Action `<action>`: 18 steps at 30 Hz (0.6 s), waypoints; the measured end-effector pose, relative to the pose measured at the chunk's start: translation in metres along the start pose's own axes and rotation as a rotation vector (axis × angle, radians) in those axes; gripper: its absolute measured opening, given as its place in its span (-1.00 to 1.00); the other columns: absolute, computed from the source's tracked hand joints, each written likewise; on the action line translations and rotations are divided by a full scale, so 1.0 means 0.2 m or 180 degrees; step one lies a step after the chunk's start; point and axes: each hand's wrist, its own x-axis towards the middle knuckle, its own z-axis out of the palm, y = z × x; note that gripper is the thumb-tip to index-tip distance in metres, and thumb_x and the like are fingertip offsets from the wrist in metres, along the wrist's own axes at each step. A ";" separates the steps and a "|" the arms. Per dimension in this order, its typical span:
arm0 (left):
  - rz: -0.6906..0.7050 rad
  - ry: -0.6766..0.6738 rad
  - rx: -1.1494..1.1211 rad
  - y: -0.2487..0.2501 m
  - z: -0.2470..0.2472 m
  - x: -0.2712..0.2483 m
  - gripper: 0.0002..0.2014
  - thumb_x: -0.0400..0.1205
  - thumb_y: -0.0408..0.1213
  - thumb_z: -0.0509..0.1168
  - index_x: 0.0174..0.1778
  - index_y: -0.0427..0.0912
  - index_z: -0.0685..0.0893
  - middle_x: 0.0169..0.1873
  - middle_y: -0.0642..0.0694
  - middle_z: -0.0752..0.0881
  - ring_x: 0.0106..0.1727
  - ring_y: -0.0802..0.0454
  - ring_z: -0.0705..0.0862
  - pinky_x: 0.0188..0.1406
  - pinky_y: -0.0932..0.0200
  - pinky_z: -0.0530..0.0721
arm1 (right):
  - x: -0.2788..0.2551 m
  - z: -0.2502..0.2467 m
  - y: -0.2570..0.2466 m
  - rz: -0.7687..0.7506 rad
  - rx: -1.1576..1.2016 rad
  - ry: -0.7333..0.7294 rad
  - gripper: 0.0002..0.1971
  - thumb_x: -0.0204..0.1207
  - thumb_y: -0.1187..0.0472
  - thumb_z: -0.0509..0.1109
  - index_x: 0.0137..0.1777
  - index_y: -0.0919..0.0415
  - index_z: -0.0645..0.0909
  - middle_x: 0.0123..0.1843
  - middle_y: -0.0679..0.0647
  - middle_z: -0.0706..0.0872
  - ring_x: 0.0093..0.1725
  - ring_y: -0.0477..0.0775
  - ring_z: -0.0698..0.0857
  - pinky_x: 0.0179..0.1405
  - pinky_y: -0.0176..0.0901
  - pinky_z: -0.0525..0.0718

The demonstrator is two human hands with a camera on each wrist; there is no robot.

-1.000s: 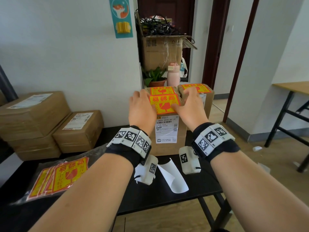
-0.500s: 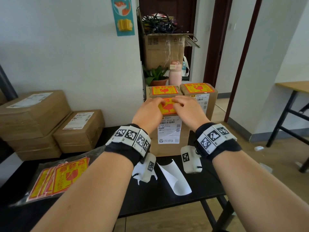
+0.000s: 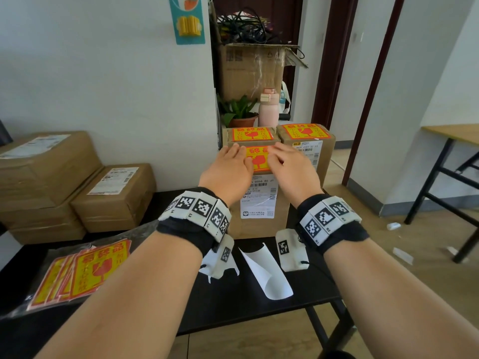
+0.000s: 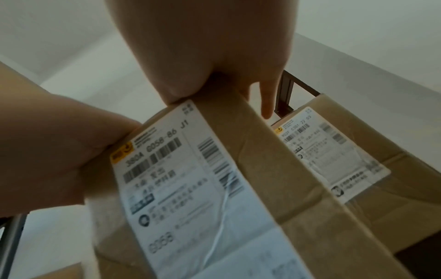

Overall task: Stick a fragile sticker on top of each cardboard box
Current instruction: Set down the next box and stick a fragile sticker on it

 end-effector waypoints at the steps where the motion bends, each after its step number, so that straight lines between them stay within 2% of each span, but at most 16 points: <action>1: -0.0015 -0.0032 0.0025 0.00 0.00 0.00 -0.34 0.71 0.04 -0.36 0.69 -0.19 0.15 0.69 -0.12 0.14 0.71 -0.03 0.05 0.67 -0.11 0.15 | -0.02 0.00 0.00 0.0061 0.0101 0.0184 -0.63 0.67 -0.02 0.18 0.32 0.03 0.71 0.51 -0.06 0.57 0.51 -0.02 0.47 0.50 0.01 0.43; 3: -0.0007 -0.0101 0.0092 0.00 0.00 0.00 -0.39 0.75 -0.01 -0.32 0.68 -0.22 0.15 0.69 -0.16 0.14 0.71 -0.06 0.06 0.67 -0.09 0.13 | -0.05 0.01 0.00 0.0117 0.0246 0.0622 -0.69 0.61 -0.03 0.28 0.18 0.02 0.79 0.38 -0.07 0.69 0.41 -0.01 0.57 0.40 -0.04 0.52; 5: 0.0011 -0.0129 0.0145 0.02 -0.02 -0.01 -0.42 0.78 -0.05 -0.29 0.67 -0.26 0.18 0.69 -0.19 0.14 0.71 -0.08 0.05 0.68 -0.08 0.10 | -0.08 0.02 -0.01 0.0159 0.0454 0.0828 -0.72 0.60 -0.01 0.34 0.15 0.03 0.81 0.31 -0.07 0.73 0.37 -0.02 0.61 0.40 0.02 0.54; 7: -0.0011 -0.0199 0.0168 0.04 -0.05 -0.04 -0.44 0.79 -0.08 -0.28 0.67 -0.29 0.17 0.69 -0.21 0.11 0.72 -0.08 0.02 0.70 -0.06 0.04 | -0.08 0.02 -0.03 0.0212 0.0643 0.0799 -0.74 0.61 0.01 0.35 0.15 0.05 0.80 0.32 -0.07 0.72 0.35 -0.07 0.60 0.41 0.00 0.54; 9: -0.0003 -0.0239 0.0084 0.07 -0.09 -0.07 -0.46 0.81 -0.14 -0.26 0.67 -0.33 0.14 0.69 -0.23 0.10 0.72 -0.07 0.00 0.70 -0.01 -0.04 | -0.08 0.02 -0.03 0.0273 0.0847 0.0677 -0.75 0.62 0.04 0.36 0.16 0.07 0.79 0.35 -0.06 0.68 0.31 -0.15 0.56 0.32 -0.30 0.50; 11: 0.0020 -0.0174 -0.0071 0.10 -0.12 -0.10 -0.51 0.83 -0.20 -0.19 0.65 -0.37 0.18 0.67 -0.28 0.14 0.71 -0.12 0.04 0.69 0.03 -0.06 | -0.07 0.01 -0.03 0.0336 0.1087 0.0567 -0.76 0.62 0.06 0.38 0.18 0.08 0.78 0.37 -0.05 0.64 0.27 -0.23 0.50 0.12 -0.61 0.33; 15: -0.0074 -0.0216 -0.0691 0.09 -0.16 -0.09 -0.59 0.82 -0.24 -0.10 0.48 -0.34 0.44 0.56 -0.26 0.35 0.63 -0.15 0.20 0.64 0.00 0.10 | -0.07 -0.02 -0.05 0.0393 0.1139 0.0392 -0.74 0.59 0.03 0.41 0.19 0.08 0.76 0.35 -0.07 0.60 0.25 -0.26 0.44 -0.02 -0.71 0.23; 17: -0.0146 -0.0188 -0.1231 0.08 -0.18 -0.09 -0.62 0.81 -0.27 -0.06 0.49 -0.27 0.44 0.53 -0.20 0.38 0.57 -0.12 0.28 0.61 -0.01 0.20 | -0.07 -0.03 -0.05 0.0424 0.1149 0.0301 -0.67 0.51 -0.03 0.49 0.22 0.08 0.74 0.31 -0.10 0.56 0.23 -0.26 0.45 -0.03 -0.66 0.29; 18: -0.0135 -0.0194 -0.1374 0.08 -0.19 -0.11 -0.63 0.80 -0.28 -0.06 0.49 -0.25 0.45 0.49 -0.14 0.39 0.56 -0.09 0.30 0.59 0.06 0.23 | -0.07 -0.03 -0.06 0.0405 0.1143 0.0271 -0.63 0.48 -0.04 0.52 0.23 0.09 0.73 0.31 -0.10 0.55 0.22 -0.24 0.48 0.00 -0.61 0.34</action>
